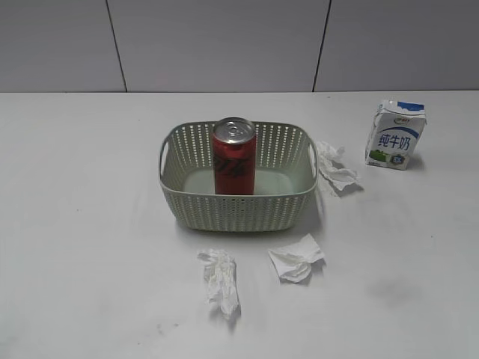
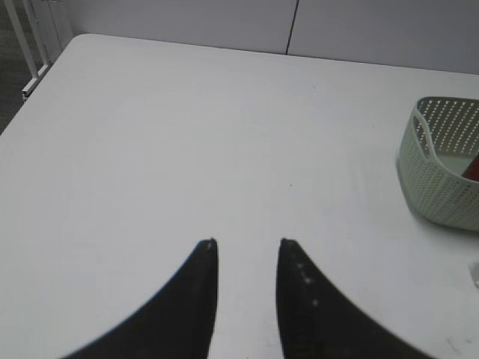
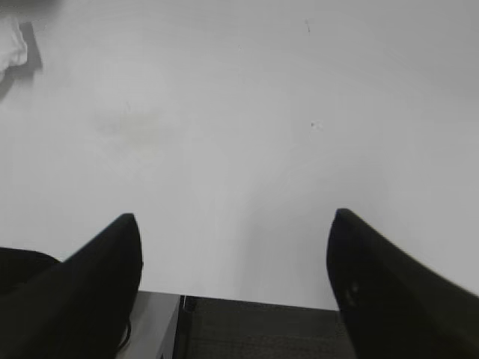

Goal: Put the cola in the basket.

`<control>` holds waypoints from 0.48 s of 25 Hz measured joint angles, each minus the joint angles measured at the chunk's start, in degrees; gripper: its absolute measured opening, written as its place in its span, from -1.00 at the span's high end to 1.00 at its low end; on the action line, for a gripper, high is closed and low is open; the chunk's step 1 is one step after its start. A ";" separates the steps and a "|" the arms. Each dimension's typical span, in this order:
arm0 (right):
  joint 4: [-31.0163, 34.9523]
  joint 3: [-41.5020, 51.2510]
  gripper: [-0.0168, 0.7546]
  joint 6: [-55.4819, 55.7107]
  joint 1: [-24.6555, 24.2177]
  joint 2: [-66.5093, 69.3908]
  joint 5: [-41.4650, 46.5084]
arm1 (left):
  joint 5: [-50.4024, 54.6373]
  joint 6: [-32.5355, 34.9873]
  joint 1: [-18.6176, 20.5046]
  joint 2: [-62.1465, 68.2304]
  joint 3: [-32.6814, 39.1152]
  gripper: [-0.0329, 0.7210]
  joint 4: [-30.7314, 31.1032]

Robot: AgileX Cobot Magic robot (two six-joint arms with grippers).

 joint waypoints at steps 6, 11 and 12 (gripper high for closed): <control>0.00 12.20 -0.56 0.19 0.00 -14.31 -3.19 | 0.00 0.00 0.00 0.00 0.00 0.34 0.00; -0.07 17.77 -0.55 0.19 0.00 -24.43 -3.47 | 0.00 0.00 0.00 0.00 0.00 0.34 0.00; -0.07 18.68 -0.55 0.19 0.00 -26.35 -3.53 | 0.00 0.00 0.00 0.00 0.00 0.34 0.00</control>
